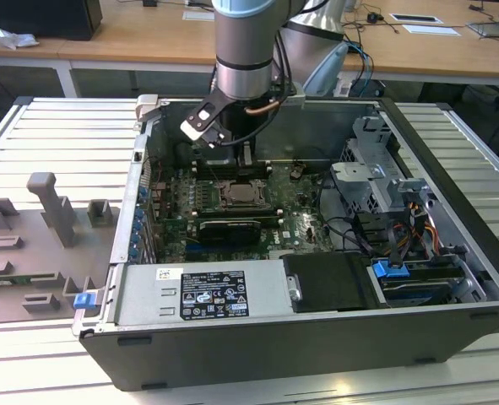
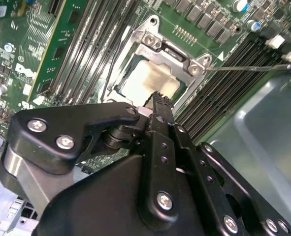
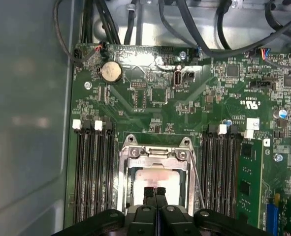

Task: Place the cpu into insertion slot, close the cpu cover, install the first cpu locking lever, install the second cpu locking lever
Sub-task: 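Install the first cpu locking lever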

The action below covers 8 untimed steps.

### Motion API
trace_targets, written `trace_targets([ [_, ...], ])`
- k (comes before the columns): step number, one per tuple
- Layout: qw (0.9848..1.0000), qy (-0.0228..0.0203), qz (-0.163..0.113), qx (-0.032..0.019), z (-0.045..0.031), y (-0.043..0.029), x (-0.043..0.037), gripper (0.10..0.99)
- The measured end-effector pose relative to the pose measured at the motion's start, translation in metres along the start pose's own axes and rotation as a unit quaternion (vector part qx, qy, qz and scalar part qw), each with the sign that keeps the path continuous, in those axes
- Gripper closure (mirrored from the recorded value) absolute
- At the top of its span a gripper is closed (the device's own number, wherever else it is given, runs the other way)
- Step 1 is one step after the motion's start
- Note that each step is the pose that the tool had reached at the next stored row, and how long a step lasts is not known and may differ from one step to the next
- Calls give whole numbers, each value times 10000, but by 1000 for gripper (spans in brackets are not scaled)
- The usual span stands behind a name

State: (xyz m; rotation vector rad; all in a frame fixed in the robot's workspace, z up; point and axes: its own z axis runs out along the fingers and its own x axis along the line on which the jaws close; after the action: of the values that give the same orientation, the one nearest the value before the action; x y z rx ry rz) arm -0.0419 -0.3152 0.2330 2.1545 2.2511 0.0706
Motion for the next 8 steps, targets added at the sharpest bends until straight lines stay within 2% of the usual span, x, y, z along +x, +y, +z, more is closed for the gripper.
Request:
trace_targets([
  [3,10000,-1,-1,1,-4,-16,0,980],
  [8,10000,2,0,0,-114,-10,2,980],
])
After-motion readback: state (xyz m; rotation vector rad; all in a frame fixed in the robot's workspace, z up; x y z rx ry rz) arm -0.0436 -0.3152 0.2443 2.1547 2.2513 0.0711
